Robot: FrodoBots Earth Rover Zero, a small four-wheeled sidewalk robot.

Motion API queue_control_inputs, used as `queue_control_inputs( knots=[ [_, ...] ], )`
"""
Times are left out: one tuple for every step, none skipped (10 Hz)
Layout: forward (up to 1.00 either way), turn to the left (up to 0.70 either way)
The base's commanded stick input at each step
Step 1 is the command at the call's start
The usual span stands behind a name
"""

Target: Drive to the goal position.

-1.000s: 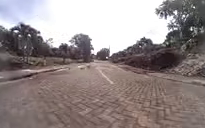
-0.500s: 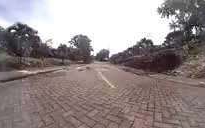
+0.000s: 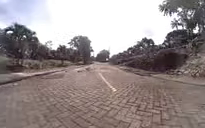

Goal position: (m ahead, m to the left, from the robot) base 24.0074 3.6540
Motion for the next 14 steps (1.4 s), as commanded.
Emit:
queue_control_inputs(
  knots=[
    [0.7, 0.0],
    [0.7, 0.0],
    [0.7, 0.0],
    [0.7, 0.0],
    [0.7, 0.0],
    [0.7, 0.0],
    [0.7, -0.1],
    [0.7, -0.27],
    [0.7, -0.16],
    [0.7, 0.0],
    [0.7, 0.0],
    [0.7, 0.0],
    [0.7, 0.0],
    [0.7, 0.0]
  ],
)
